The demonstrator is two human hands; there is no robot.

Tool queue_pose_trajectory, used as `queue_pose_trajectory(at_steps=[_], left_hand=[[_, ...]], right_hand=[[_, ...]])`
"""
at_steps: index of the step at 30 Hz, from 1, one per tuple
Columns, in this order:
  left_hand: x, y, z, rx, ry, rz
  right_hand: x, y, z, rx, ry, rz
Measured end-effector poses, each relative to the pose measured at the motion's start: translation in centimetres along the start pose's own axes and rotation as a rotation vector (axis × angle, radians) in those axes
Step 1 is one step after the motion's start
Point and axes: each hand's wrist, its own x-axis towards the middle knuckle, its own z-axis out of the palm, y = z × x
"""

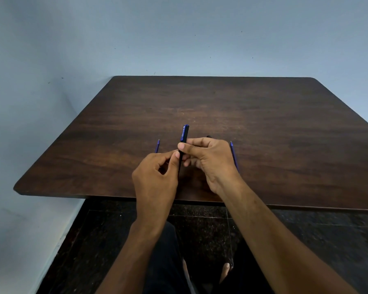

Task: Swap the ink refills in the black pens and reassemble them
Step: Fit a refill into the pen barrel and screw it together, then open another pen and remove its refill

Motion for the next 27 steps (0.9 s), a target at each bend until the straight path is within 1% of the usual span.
queue_pose_trajectory(at_steps=[3,9,21,27], left_hand=[[0.1,-0.2,0.0,-0.034,-0.014,-0.072],[0.7,0.1,0.1,-0.075,-0.040,-0.119],[1.7,1.1,1.6,-0.102,-0.103,-0.081],[2.2,2.1,3.3,-0.100,-0.186,-0.020]], right_hand=[[-0.1,0.1,-0.1,-0.051,-0.006,0.009],[-0.1,0.2,-0.3,-0.166,0.013,-0.038],[-0.2,-0.2,-1.9,-0.285,0.091,-0.124],[0.0,-1.6,-4.2,-0.401,0.183,-0.226]])
